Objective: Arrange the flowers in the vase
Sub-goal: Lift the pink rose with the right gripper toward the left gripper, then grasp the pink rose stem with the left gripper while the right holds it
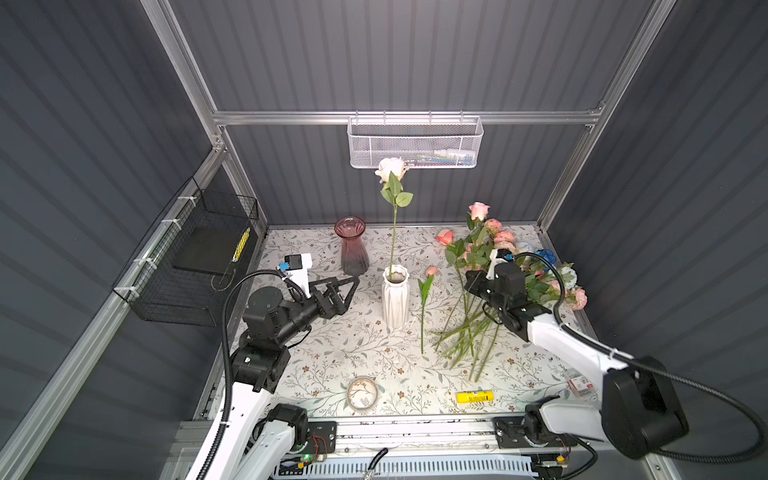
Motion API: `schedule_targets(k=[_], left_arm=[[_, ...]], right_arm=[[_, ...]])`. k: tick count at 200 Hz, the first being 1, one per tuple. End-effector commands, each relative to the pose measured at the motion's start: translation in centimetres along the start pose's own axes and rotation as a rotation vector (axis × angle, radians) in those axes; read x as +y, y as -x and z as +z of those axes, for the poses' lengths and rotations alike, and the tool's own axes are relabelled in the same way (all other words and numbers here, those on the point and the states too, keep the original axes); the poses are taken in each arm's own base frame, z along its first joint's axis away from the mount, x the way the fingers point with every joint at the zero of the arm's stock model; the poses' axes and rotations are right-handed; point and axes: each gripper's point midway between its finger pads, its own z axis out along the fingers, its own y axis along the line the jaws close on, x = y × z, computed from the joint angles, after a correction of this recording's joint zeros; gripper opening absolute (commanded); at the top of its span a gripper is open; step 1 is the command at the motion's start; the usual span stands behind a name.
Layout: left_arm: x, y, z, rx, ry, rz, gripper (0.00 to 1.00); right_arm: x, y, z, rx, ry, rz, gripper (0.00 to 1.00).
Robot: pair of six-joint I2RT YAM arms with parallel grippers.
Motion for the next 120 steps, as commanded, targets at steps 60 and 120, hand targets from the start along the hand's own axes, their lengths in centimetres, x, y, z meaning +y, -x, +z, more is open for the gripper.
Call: schedule_targets(k=[60,120], left_arm=[[-9.0,0.7,-0.2,0.129,-0.476,0.110,0.88],[-14.5,-2.7,0.7,0.271,-0.668,0.214,0.84]], right_arm=[[15.9,5.9,-14.6,-0.152,0.601,-0.217,0.00],[29.8,1.6,-20.3,0.082,1.015,-0.431,0.00]])
